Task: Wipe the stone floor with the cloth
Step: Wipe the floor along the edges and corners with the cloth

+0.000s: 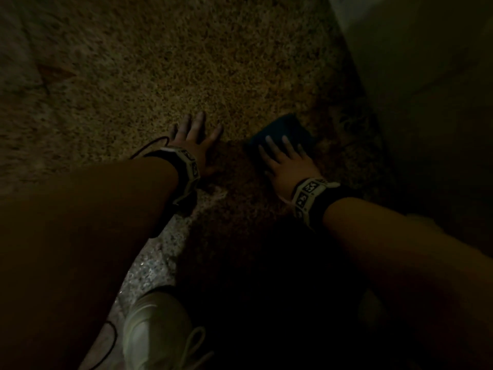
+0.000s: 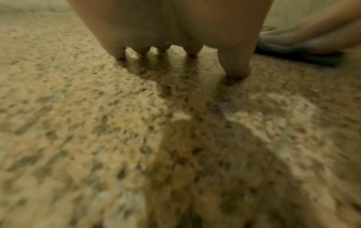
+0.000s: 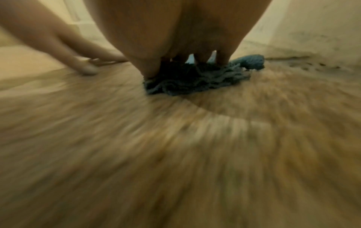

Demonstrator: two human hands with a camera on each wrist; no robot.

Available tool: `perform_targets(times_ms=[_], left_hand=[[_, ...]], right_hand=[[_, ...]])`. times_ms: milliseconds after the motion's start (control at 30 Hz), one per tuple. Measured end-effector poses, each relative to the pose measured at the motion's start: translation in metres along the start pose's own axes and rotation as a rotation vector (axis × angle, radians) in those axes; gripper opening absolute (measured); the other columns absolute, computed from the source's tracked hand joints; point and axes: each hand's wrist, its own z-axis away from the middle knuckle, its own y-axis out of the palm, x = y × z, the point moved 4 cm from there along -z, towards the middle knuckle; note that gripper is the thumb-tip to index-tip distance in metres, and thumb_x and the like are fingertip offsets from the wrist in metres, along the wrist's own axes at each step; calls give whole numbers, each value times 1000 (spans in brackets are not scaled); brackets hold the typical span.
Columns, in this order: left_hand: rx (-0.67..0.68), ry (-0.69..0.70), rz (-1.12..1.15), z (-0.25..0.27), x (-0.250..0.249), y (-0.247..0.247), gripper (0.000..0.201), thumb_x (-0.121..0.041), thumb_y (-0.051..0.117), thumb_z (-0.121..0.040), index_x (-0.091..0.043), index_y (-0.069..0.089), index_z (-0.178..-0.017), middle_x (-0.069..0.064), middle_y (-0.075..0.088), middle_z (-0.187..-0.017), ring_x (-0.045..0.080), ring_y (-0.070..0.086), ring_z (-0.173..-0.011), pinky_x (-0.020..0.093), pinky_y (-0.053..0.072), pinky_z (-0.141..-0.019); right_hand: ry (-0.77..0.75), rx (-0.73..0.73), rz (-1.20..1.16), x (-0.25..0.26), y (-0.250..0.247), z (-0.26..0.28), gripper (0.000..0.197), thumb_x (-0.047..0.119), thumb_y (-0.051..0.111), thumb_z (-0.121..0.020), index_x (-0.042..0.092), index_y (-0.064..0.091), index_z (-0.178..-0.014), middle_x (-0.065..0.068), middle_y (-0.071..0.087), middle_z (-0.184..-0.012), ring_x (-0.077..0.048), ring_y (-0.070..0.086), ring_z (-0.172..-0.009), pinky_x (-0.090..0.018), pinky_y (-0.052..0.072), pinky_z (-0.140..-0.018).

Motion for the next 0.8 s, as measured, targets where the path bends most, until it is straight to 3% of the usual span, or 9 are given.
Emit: perform_targets(times_ms=[233,400,567,700,800], left_hand=[[-2,10,54,3,2,-4,90,-61,45,-90,-35,-19,-148,4,-35,-151,32,-24,-142,49,-3,-117],[-30,-59,145,5,24,3,97,-64,47,-87,-31,-20,-148,4,-34,-152,33,-23,-142,50,-2,-117],[-17,-110,165,6,46,23,97,-70,44,-84,-35,-23,-146,2,-36,-151,31,-24,-142,52,0,-117],[-21,-159,219,11,62,40,101,-68,49,-84,-39,-28,-142,-1,-38,-150,31,-23,-142,57,10,-115],[-30,-154,248,16,63,52,99,-73,44,-83,-39,-28,-142,-1,-38,-149,31,-25,-142,56,9,-115]], right_hand=[[64,13,-37,14,11,8,55,40,13,-103,31,-15,-150,4,-25,-156,-27,-19,-145,-44,-2,-119],[74,41,-62,18,2,1,55,41,14,-104,35,-17,-148,8,-27,-155,-26,-21,-144,-44,-5,-118],[43,55,-84,33,-39,-35,55,39,19,-104,34,-10,-150,6,-22,-157,-30,-17,-145,-48,-2,-117],[19,32,-4,53,-81,-69,56,41,19,-104,30,-7,-152,3,-18,-159,-34,-12,-145,-52,5,-117],[64,34,28,62,-98,-86,59,42,23,-103,31,-9,-151,4,-19,-158,-35,-10,-145,-56,11,-113]])
